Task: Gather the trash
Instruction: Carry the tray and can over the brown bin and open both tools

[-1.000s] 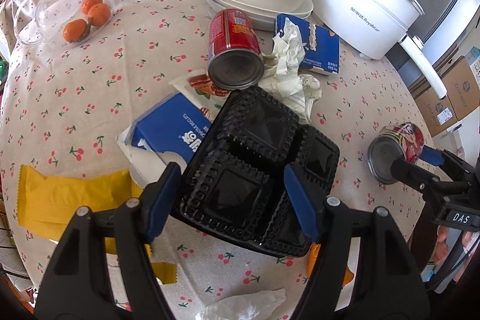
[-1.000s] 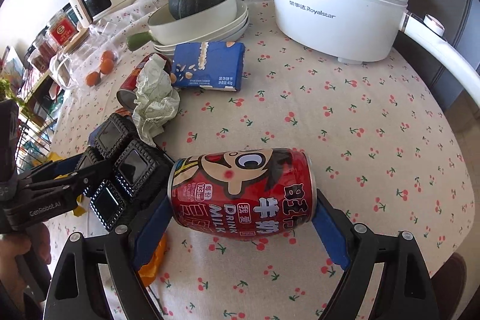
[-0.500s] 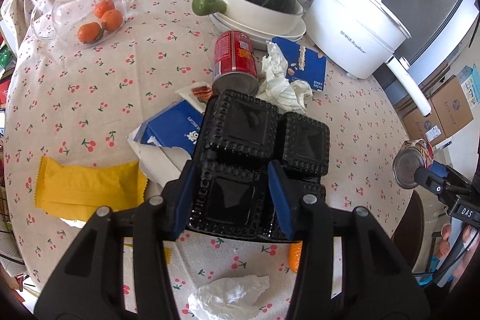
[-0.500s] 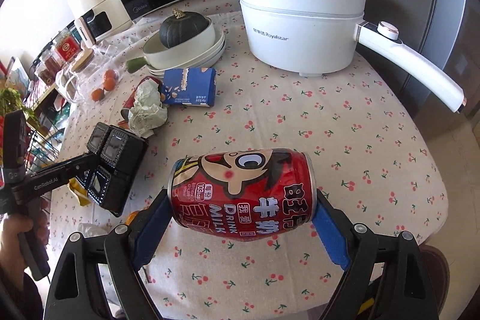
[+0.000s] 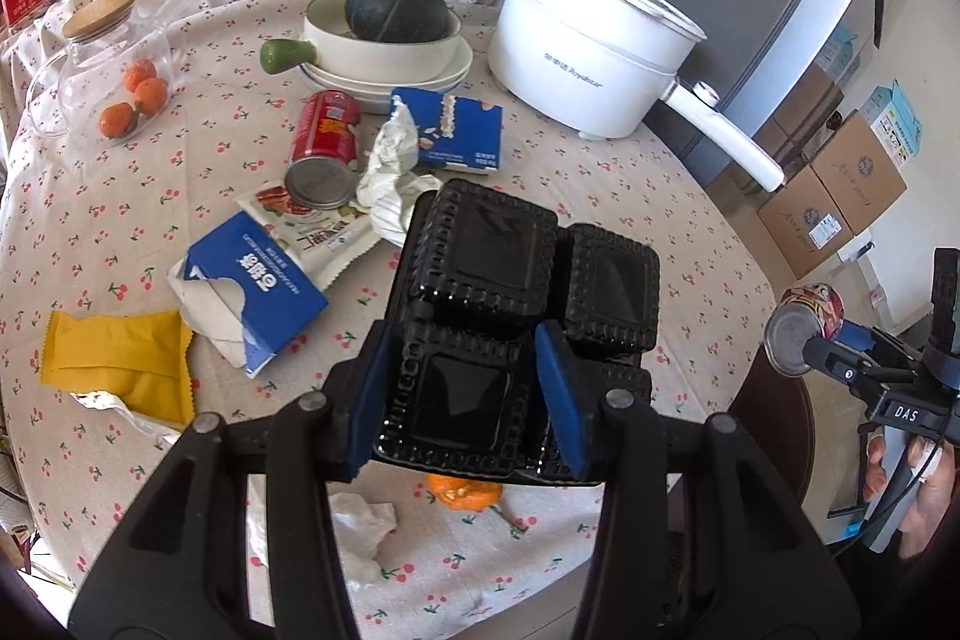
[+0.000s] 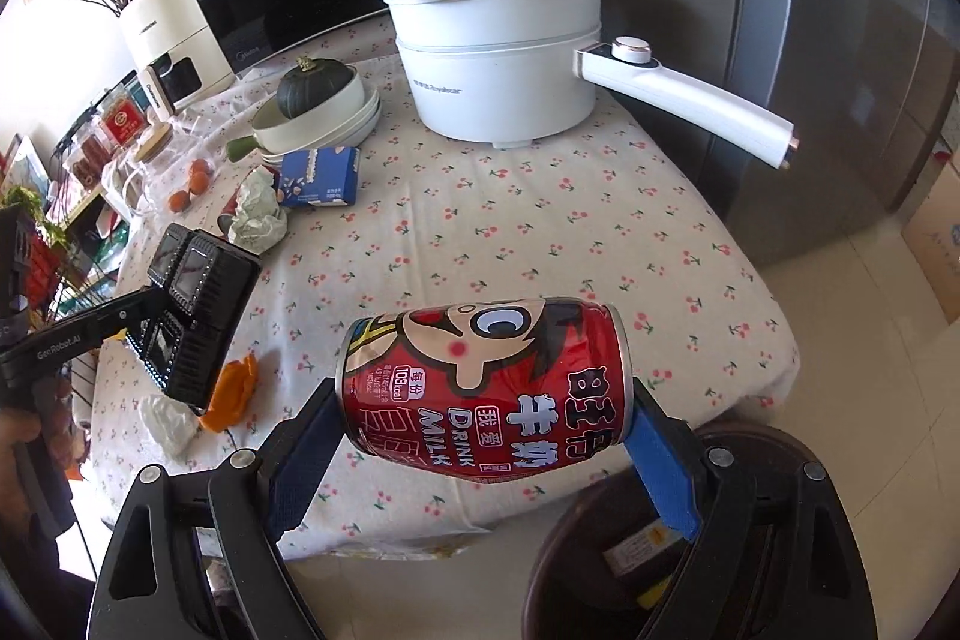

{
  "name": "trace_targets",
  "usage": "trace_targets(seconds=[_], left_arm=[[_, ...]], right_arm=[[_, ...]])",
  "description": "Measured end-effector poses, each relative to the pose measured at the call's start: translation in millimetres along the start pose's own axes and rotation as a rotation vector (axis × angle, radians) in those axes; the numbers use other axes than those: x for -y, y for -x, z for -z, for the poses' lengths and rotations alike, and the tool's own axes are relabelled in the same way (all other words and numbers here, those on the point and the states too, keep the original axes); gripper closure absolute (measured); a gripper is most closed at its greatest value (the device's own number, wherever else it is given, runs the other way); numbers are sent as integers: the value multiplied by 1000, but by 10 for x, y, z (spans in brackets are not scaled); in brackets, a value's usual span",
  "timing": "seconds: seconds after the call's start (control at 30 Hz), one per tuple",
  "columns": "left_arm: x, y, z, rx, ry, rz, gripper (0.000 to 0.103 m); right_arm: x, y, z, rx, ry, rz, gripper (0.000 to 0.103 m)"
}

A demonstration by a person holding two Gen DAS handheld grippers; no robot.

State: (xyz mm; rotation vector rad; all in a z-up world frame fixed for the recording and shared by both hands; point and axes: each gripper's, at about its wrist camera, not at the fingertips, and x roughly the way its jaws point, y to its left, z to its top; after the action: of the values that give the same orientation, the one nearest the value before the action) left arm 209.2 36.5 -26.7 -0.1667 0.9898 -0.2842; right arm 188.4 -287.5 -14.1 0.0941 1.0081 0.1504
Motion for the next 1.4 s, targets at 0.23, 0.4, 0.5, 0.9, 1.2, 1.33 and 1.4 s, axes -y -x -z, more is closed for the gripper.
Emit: trace_targets(seconds=[0.23,0.4,0.5,0.9,1.2,1.33,1.4], left_arm=[[607,-77,154,-8,-91,48,53],[1083,-197,347,-39,-176,87,53],[1396,-304,469,-63,-239,110,53],[2430,-782,908,-175,-407,242,52],[2595,-802,983,-161,-477,240,18],[2392,-762,921,-158,-449,186,10],[2268,-736,893,-159,-424,155,8]], right_arm=[[452,209,360,-10,-58,48,13],[771,327,610,-20,-99,83,13],[960,398,748,-25,-125,102,13],[1679,613,1205,-47,-240,176,13],[1860,641,1339,-66,-266,196,13],[1786,556,1325,-86,-246,190,13],[1747,515,1323,-95,-233,185,13]])
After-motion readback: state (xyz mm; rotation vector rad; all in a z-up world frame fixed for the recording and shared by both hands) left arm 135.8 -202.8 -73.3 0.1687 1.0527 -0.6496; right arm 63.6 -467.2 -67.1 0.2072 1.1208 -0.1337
